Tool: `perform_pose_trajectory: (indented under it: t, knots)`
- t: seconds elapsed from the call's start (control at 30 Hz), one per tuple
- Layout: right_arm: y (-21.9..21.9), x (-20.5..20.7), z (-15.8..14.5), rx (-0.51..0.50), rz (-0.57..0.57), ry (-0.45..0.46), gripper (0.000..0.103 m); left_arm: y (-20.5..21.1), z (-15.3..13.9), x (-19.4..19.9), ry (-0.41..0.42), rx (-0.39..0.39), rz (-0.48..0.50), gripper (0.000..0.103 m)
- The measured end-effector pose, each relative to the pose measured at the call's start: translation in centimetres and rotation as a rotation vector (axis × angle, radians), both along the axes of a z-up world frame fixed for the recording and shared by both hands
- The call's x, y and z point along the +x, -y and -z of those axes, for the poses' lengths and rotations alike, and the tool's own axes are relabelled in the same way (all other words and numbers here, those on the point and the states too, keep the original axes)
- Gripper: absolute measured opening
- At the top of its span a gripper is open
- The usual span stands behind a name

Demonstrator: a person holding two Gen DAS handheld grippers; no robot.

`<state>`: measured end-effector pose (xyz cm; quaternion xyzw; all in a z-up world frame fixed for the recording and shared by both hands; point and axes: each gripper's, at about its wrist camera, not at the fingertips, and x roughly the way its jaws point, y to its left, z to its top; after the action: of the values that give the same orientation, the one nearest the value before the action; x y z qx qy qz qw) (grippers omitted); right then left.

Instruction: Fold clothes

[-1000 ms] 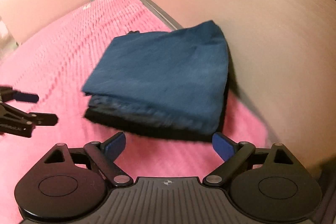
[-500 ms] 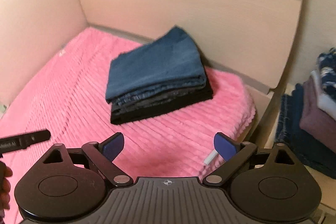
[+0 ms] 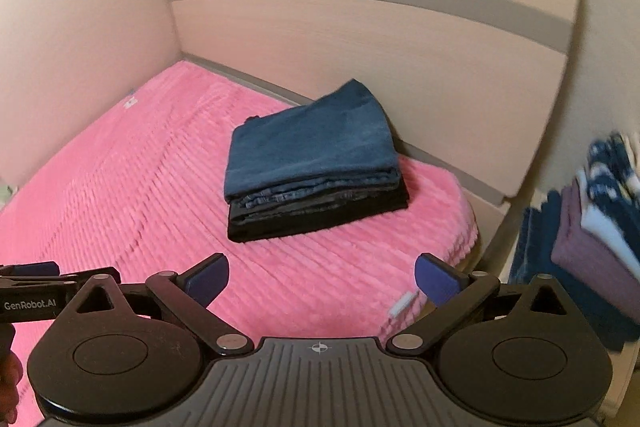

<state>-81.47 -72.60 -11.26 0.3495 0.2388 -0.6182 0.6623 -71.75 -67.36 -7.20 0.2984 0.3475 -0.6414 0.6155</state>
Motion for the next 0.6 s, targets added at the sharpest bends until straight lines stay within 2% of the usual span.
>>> perform_pose_trajectory:
  t: [0.23,0.6]
  knots:
    - [2.2,-1.4,-0.8,0.004,-0.079,-0.035,0.102,1.5,-0.2,-2.8,0.01,-0.004,-0.049,0.102]
    - [4.5,-4.4,-0.1,0.046,-0.121,-0.045,0.102,3.8,0.5,-6.0,0.03,0.008,-0.089,0.102]
